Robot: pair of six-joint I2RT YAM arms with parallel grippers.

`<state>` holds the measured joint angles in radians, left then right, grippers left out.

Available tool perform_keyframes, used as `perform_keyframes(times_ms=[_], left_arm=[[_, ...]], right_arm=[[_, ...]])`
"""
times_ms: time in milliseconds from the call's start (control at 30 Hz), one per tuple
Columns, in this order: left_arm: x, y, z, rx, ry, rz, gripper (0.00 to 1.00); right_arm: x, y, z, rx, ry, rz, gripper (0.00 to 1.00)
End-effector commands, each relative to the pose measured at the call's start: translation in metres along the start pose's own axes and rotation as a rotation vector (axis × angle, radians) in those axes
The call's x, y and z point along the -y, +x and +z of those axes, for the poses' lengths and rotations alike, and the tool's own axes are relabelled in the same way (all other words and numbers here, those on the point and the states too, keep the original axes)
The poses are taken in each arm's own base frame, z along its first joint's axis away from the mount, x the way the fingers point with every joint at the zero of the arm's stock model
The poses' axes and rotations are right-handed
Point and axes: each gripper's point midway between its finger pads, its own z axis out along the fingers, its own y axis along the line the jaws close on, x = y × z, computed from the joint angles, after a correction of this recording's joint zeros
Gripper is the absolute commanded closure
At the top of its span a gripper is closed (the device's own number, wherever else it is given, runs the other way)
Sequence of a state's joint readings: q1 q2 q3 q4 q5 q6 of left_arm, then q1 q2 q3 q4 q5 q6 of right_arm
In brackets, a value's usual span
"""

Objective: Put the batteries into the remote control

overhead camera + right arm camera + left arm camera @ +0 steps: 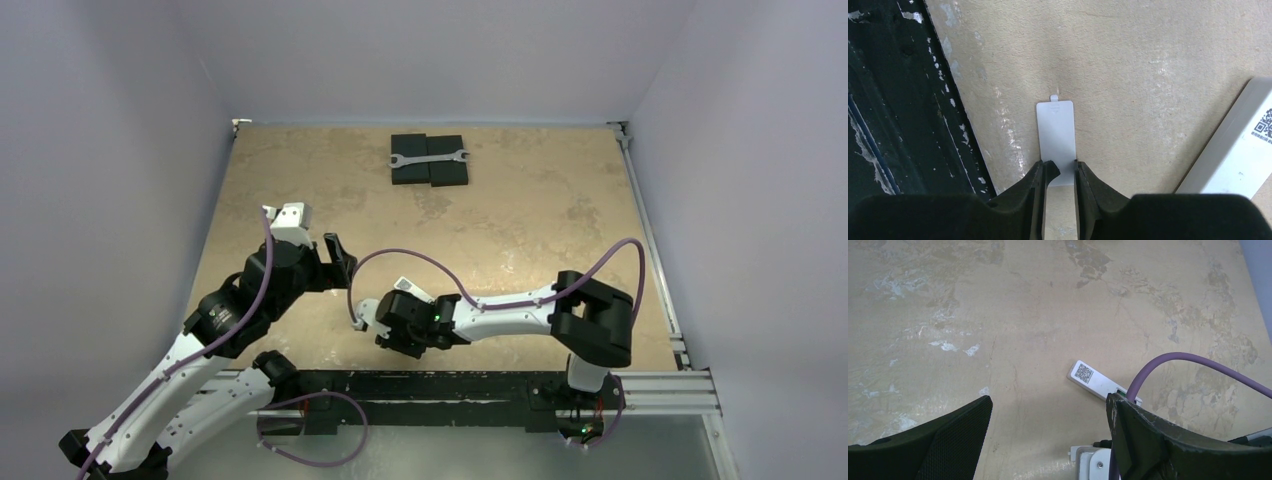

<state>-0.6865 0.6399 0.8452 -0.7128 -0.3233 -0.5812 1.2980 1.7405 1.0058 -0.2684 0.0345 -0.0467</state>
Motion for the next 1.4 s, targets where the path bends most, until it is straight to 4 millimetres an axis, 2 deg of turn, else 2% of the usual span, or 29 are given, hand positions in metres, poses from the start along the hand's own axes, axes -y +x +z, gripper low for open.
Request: perform_keyframes(times_ms=[0,300,500,600,700,800,1067,1367], left_arm=[[0.006,-0.012,-0.002,0.037,0.024,-0.008,0.15],[0.008,-0.01,0.0,0.031,0.03,-0.012,0.15],[0.008,-0.009,0.002,0.028,0.033,-0.011,0.15],[0.009,-0.008,0.003,0.026,0.035,-0.01,0.15],[0.01,-0.007,0.004,0.02,0.038,-0.01,0.15],[0.01,-0.005,0.005,0.013,0.04,-0.008,0.15],[0.01,-0.006,0.005,0.015,0.039,-0.004,0.15],[0.011,-0.008,0.006,0.015,0.037,0.001,0.15]], right_arm=[[0.003,-0.003,-0.011,0.016,0.031,0.08,0.83],[0.009,-0.013,-0.035,0.071,0.073,0.153,0.84],[0.007,-0.009,-0.043,0.078,0.071,0.197,0.81],[0.004,-0.012,-0.042,0.09,0.058,0.215,0.67],[0.007,-0.014,-0.036,0.091,0.075,0.236,0.48],[0.01,-0.016,-0.029,0.08,0.082,0.243,0.4],[0.017,-0.018,-0.012,0.056,0.07,0.235,0.37],[0.018,-0.022,-0.007,0.049,0.072,0.217,0.36]])
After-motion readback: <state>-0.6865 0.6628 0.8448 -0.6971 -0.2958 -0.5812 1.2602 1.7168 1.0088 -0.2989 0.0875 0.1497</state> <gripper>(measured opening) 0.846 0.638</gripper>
